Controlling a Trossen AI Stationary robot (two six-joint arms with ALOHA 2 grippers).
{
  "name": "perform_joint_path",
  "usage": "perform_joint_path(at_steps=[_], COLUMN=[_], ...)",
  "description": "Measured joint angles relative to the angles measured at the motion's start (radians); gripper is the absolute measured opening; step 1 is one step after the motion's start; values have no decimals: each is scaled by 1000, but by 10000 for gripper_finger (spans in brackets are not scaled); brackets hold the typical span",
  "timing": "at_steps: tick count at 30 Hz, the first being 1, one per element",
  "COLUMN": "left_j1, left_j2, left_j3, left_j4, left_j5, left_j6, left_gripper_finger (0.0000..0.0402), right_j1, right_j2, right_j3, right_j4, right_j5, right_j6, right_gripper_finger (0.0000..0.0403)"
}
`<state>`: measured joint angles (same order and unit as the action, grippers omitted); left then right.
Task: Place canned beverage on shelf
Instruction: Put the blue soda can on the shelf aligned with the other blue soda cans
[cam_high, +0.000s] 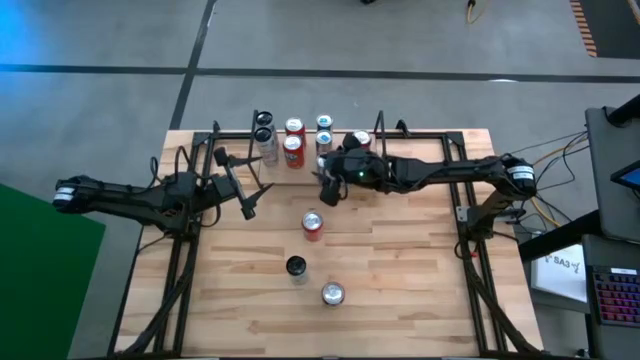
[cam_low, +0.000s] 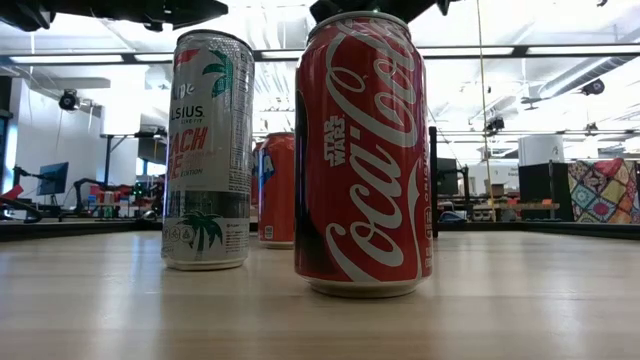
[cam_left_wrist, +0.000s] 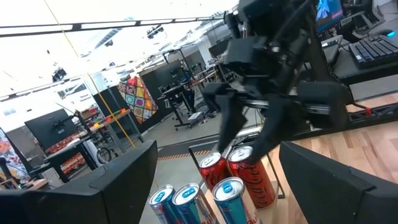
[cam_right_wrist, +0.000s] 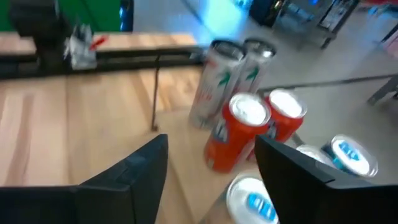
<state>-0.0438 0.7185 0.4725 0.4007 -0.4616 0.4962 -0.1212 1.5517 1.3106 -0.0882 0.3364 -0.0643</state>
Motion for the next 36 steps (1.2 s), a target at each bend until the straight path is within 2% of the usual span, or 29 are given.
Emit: perform_joint_path(at_steps=[6, 14, 15, 36], left_j1=[0, 0, 0, 0], left_j2=[0, 0, 0, 5], left_j3=[0, 0, 0, 0], left_j4=[3, 4, 5, 2], left_j5=[0, 0, 0, 0], left_j6=[-4, -8, -8, -7], left_gripper_finger=[322, 322, 322, 322], right_j1=[16, 17, 17, -53], right_j2=[0, 0, 2, 59], right_j3=[12, 7, 2, -4], right_j4=[-148, -274, -276, -277], right_j5=[-5, -4, -4, 2], right_j6=[57, 103, 103, 93], right_gripper_finger=[165, 26, 18, 9])
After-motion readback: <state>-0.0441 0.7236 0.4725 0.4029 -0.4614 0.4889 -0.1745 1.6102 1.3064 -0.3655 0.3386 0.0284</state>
